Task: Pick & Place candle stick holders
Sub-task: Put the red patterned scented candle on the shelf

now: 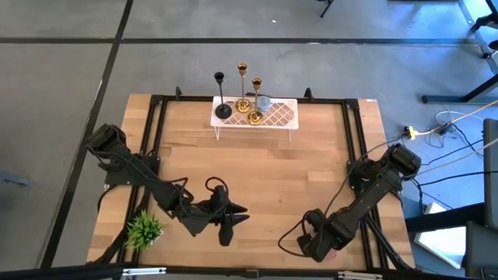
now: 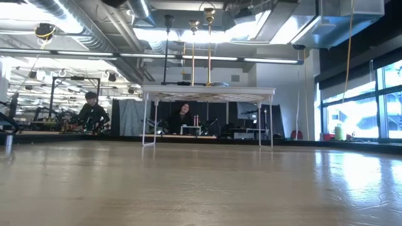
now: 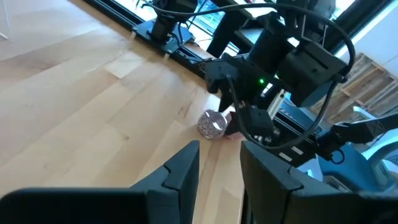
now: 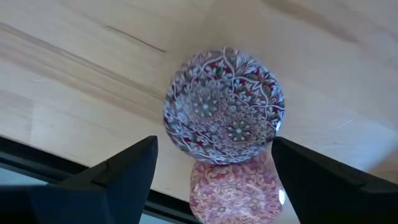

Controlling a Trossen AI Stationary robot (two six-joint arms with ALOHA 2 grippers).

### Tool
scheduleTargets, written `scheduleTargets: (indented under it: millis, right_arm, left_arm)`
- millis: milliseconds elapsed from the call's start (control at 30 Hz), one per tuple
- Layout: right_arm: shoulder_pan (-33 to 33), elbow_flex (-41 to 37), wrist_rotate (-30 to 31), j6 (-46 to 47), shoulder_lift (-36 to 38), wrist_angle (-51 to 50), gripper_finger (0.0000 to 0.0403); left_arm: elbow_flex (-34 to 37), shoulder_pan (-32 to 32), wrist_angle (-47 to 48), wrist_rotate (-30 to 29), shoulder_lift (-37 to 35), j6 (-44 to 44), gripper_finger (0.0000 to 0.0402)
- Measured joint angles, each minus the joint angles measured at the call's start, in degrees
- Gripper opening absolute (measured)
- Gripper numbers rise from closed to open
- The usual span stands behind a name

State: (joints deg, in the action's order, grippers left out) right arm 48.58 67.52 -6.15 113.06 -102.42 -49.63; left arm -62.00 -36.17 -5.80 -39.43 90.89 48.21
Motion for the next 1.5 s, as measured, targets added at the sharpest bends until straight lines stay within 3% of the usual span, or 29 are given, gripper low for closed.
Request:
scheduleTargets:
  millis: [1000,1267,1500]
  right_arm:
    - [-3.1,-4.5,7.5,-4.0,0.1,3.1,0.0319]
    - [-5.1,-4.5,7.5,-5.4,0.1,3.6,0.0286]
    - [-6.3,-3.7,7.6,-5.8,-0.1,3.6,0.029]
  left_arm:
    - [0.0,0.4,-0.1,1.3,0.0,1.1,0.0113]
    - [0.0,0.3,0.0,2.0,0.0,1.0,0.0113]
    - [0.0,0.3,0.0,2.2,0.0,1.0,0.0113]
